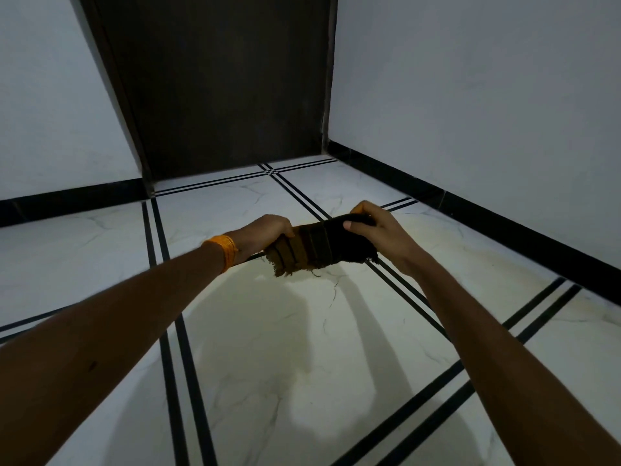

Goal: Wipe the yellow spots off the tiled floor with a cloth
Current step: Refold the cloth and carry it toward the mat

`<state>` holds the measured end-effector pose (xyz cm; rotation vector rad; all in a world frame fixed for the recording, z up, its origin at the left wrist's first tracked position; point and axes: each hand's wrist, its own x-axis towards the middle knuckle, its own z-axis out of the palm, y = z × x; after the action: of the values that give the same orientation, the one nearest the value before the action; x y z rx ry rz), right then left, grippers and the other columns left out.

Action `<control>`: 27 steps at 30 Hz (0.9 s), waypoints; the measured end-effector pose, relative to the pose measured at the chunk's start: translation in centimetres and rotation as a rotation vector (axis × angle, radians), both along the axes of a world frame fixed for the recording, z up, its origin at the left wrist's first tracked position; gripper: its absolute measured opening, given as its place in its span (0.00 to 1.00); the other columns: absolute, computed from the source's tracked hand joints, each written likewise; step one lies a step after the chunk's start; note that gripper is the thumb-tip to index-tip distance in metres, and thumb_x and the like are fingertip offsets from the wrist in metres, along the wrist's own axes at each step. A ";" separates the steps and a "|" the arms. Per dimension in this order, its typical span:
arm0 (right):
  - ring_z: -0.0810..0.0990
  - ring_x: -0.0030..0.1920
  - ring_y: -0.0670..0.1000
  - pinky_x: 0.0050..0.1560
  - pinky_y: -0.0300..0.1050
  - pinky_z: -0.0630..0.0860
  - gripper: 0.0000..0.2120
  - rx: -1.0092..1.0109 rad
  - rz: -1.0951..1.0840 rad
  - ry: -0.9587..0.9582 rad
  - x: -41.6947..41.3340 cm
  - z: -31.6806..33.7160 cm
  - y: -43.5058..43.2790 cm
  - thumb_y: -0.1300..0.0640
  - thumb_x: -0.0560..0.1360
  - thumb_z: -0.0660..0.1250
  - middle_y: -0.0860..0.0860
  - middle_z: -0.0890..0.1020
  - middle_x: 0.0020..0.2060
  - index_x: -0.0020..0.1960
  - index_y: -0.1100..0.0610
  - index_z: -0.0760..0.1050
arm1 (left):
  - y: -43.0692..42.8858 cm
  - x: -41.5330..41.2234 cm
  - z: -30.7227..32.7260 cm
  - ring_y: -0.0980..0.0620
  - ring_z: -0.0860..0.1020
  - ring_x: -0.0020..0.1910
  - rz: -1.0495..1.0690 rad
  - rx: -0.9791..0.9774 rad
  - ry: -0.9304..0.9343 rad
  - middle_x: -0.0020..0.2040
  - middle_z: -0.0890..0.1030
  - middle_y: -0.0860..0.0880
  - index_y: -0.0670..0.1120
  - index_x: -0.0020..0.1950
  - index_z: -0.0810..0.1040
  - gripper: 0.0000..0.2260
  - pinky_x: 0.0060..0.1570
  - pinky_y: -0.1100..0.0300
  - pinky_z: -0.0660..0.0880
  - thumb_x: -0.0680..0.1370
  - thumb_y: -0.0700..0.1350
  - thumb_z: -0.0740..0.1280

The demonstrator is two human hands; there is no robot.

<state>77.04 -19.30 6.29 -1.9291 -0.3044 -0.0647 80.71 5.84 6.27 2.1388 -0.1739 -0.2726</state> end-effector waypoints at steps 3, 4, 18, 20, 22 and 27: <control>0.82 0.53 0.55 0.47 0.49 0.82 0.05 0.130 0.043 0.022 -0.2 1.4 0.4 0.59 0.78 0.70 0.54 0.81 0.51 0.54 0.54 0.77 | 0.1 -0.8 0.9 0.44 0.75 0.46 -0.096 -0.103 0.008 0.44 0.77 0.42 0.44 0.44 0.76 0.09 0.47 0.54 0.72 0.67 0.45 0.63; 0.81 0.56 0.56 0.50 0.49 0.82 0.07 0.153 0.068 0.035 -0.2 1.9 0.4 0.59 0.78 0.71 0.53 0.82 0.53 0.55 0.54 0.78 | -0.2 -1.0 1.3 0.44 0.77 0.47 -0.135 -0.130 0.030 0.44 0.78 0.43 0.45 0.45 0.77 0.09 0.47 0.54 0.73 0.66 0.45 0.65; 0.81 0.59 0.58 0.58 0.53 0.82 0.22 0.243 0.076 0.146 1.0 3.6 -0.8 0.64 0.73 0.74 0.57 0.81 0.58 0.65 0.53 0.78 | -5.2 -3.0 1.9 0.49 0.82 0.57 -0.401 -0.192 0.186 0.58 0.83 0.45 0.45 0.66 0.75 0.16 0.59 0.57 0.78 0.78 0.43 0.69; 0.81 0.60 0.59 0.59 0.55 0.82 0.23 0.290 -0.018 0.172 1.6 2.7 -1.1 0.65 0.72 0.75 0.57 0.81 0.59 0.65 0.53 0.77 | -6.0 -2.9 1.7 0.47 0.82 0.58 -0.380 -0.266 0.228 0.59 0.83 0.44 0.46 0.68 0.72 0.17 0.60 0.53 0.78 0.79 0.43 0.68; 0.82 0.59 0.59 0.58 0.53 0.82 0.25 0.370 -0.101 0.190 1.9 1.9 -1.1 0.65 0.71 0.77 0.58 0.82 0.58 0.66 0.54 0.76 | -6.4 -2.9 1.3 0.45 0.82 0.58 -0.371 -0.353 0.263 0.60 0.82 0.42 0.47 0.69 0.71 0.18 0.60 0.51 0.78 0.79 0.43 0.67; 0.81 0.60 0.61 0.55 0.51 0.83 0.34 0.697 -0.417 0.374 1.7 -2.5 -0.5 0.52 0.70 0.79 0.62 0.78 0.62 0.69 0.62 0.70 | -6.5 -2.7 0.3 0.43 0.82 0.59 -0.271 -0.541 0.271 0.61 0.81 0.41 0.49 0.71 0.69 0.19 0.58 0.49 0.79 0.80 0.41 0.66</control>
<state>78.74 -19.78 3.82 -1.2458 0.3416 -0.0709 78.02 -0.68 6.62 1.5238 -0.3383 -0.5967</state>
